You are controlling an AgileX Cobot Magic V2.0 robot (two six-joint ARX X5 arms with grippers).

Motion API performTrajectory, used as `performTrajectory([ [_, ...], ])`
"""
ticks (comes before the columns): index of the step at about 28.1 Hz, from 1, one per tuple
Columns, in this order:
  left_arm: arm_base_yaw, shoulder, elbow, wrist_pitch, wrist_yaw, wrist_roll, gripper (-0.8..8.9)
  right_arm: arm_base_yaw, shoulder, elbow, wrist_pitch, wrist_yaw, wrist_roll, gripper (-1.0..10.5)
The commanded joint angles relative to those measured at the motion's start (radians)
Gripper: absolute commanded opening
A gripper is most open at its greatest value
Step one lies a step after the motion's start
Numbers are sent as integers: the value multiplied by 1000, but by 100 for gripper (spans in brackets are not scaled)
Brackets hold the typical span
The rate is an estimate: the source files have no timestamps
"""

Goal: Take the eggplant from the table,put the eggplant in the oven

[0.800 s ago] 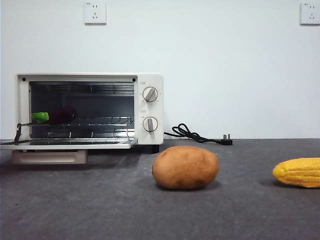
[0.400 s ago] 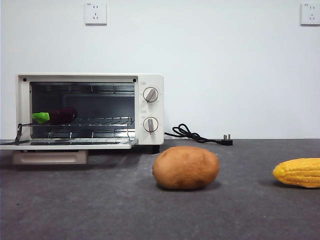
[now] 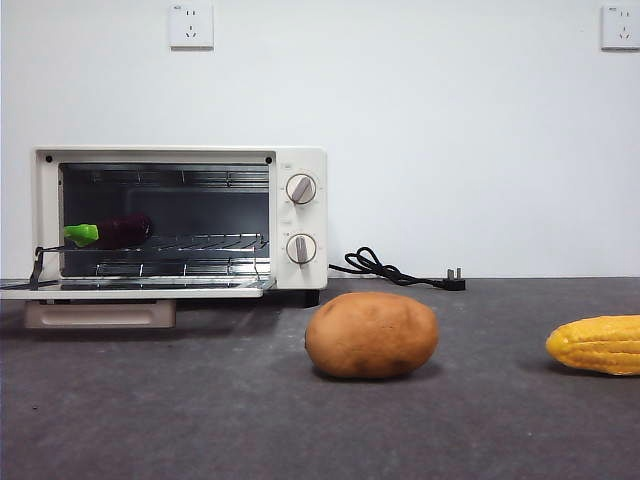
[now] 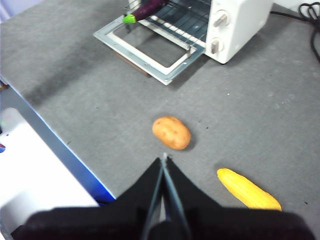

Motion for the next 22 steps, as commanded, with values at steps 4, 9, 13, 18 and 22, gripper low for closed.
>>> performTrajectory([
  [4,37,117,-4,27,7,21,-6,1,-2,-8,-21,4,6,-11],
  [9,43,212,-4,62,77,13,-6,1,-2,-8,-21,5,12,-11],
  [13,31,269,-4,80,101,14,-6,1,-2,-8,-21,24,37,-12],
  [18,14,332,-4,97,109,14,-6,1,-2,-8,-21,56,60,-11],
  [22,8,369,-5,109,138,14,-6,1,-2,-8,-21,56,63,-12],
])
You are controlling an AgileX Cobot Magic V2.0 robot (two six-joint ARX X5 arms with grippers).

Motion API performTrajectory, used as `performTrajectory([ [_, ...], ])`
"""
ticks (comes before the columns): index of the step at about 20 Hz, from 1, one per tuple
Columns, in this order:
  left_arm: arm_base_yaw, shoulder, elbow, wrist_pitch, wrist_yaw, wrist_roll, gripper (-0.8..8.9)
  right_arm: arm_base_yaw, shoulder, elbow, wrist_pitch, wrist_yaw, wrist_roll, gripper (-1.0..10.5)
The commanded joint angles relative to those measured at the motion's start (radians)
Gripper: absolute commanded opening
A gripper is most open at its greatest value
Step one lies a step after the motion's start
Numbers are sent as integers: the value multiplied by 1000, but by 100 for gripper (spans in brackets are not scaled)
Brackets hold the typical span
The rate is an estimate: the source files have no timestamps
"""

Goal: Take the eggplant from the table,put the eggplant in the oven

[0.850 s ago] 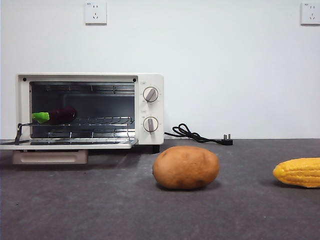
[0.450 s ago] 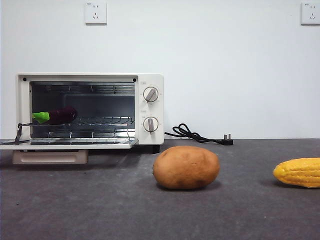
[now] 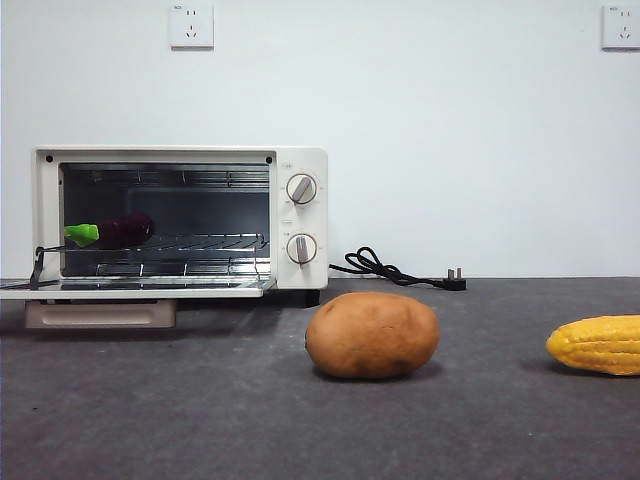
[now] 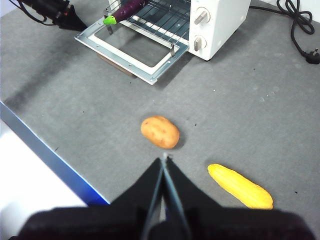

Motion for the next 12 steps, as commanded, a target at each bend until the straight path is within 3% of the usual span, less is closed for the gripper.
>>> performTrajectory([
  [1,-5,32,-5,8,49,11,-6,1,-2,-8,-21,1,21,-12],
  [9,-8,45,-5,3,232,27,-7,1,-2,-8,-21,53,39,-12],
  [12,-21,45,-5,3,237,27,-7,1,-2,-8,-21,53,39,-11],
])
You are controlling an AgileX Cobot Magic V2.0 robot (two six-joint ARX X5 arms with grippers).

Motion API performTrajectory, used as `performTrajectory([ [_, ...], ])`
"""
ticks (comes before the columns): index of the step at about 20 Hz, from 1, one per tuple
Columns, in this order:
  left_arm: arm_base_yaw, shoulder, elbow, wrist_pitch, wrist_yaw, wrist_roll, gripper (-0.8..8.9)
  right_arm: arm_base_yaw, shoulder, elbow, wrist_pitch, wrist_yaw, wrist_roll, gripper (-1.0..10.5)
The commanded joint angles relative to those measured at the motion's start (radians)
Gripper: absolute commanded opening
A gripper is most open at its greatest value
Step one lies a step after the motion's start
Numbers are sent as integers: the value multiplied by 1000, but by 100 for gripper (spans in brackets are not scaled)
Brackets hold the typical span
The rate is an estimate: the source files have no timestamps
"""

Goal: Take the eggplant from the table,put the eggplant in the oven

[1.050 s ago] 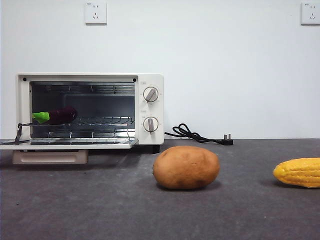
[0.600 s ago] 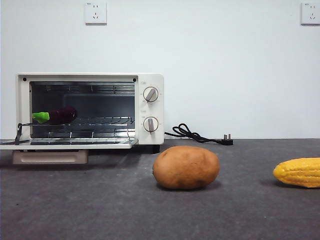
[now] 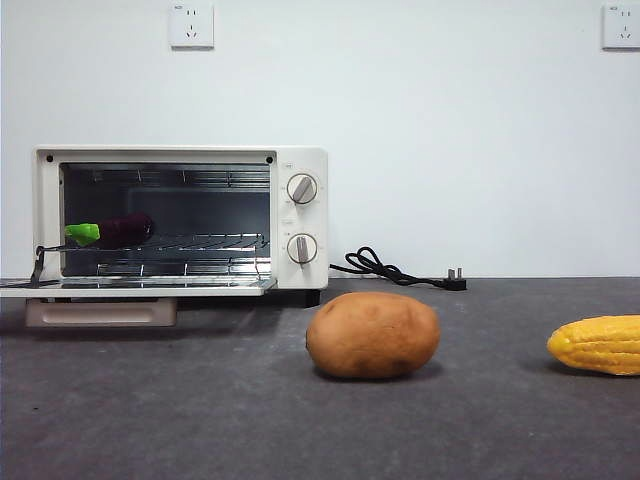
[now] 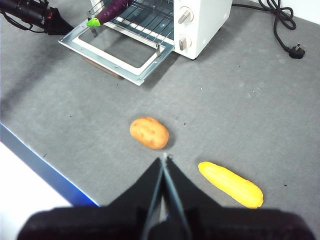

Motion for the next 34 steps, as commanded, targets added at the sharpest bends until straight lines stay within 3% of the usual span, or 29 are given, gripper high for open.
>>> performTrajectory([
  [1,-18,14,-5,-4,63,19,-7,1,-2,-8,-21,1,10,-11],
  [3,-18,14,-5,4,168,19,-7,1,-2,-8,-21,1,10,-12],
  [8,-17,14,-4,9,319,18,-7,1,-2,-8,-21,1,10,-12],
  [12,-15,4,-2,100,396,-58,-6,1,-2,-8,-21,1,10,-12],
  [20,-26,-24,139,165,388,-106,-6,1,-2,-8,-21,1,10,-11],
  [25,-67,-24,259,155,175,-106,-6,1,-2,-8,-21,0,14,-12],
  [31,-111,-42,346,11,156,-103,-6,1,-2,-9,-21,0,26,-11],
  [34,-126,-103,347,-42,79,-101,-6,1,-2,-9,-21,0,26,-12],
])
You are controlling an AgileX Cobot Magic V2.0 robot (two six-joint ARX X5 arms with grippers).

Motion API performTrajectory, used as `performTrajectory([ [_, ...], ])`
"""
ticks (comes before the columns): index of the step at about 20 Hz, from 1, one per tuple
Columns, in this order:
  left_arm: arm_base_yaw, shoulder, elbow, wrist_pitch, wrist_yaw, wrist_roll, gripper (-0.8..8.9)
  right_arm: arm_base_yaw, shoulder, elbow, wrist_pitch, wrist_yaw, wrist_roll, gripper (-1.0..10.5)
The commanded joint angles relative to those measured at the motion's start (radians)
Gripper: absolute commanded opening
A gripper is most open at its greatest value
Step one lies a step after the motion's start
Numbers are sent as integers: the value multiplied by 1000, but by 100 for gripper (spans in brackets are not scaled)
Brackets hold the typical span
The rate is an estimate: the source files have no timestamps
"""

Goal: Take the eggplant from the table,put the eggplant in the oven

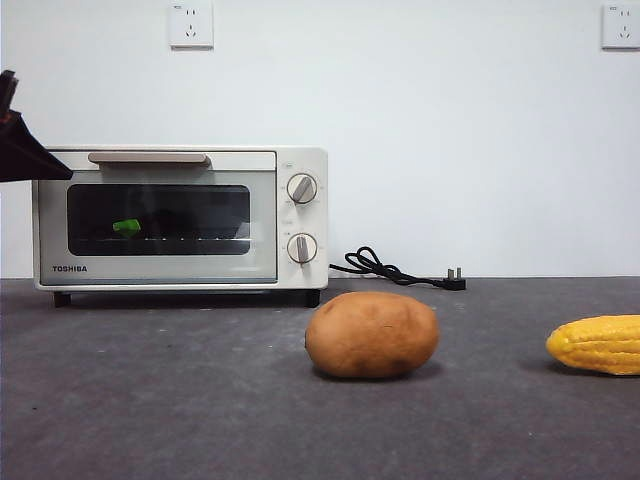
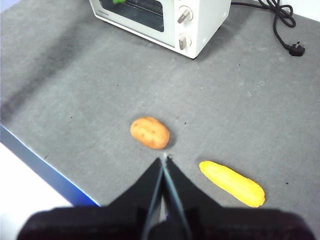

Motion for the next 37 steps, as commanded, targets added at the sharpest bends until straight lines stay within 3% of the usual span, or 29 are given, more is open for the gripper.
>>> performTrajectory([
  [1,-12,-72,5,-24,-60,5,-6,1,-1,-8,-21,0,11,-11],
  [8,-91,-403,5,-150,-295,4,-6,1,-1,-8,-21,0,11,-11],
  [15,-301,-789,5,-262,-592,1,-6,1,-1,-8,-21,0,11,-11],
  [20,-422,-966,5,-416,-778,-1,-6,1,-1,-8,-21,0,11,-11],
  [26,-434,-1110,5,-600,-878,-8,-6,1,-1,-8,-21,1,11,-11],
  [37,-434,-1159,5,-661,-879,-8,-5,1,1,-8,-21,0,11,-11],
])
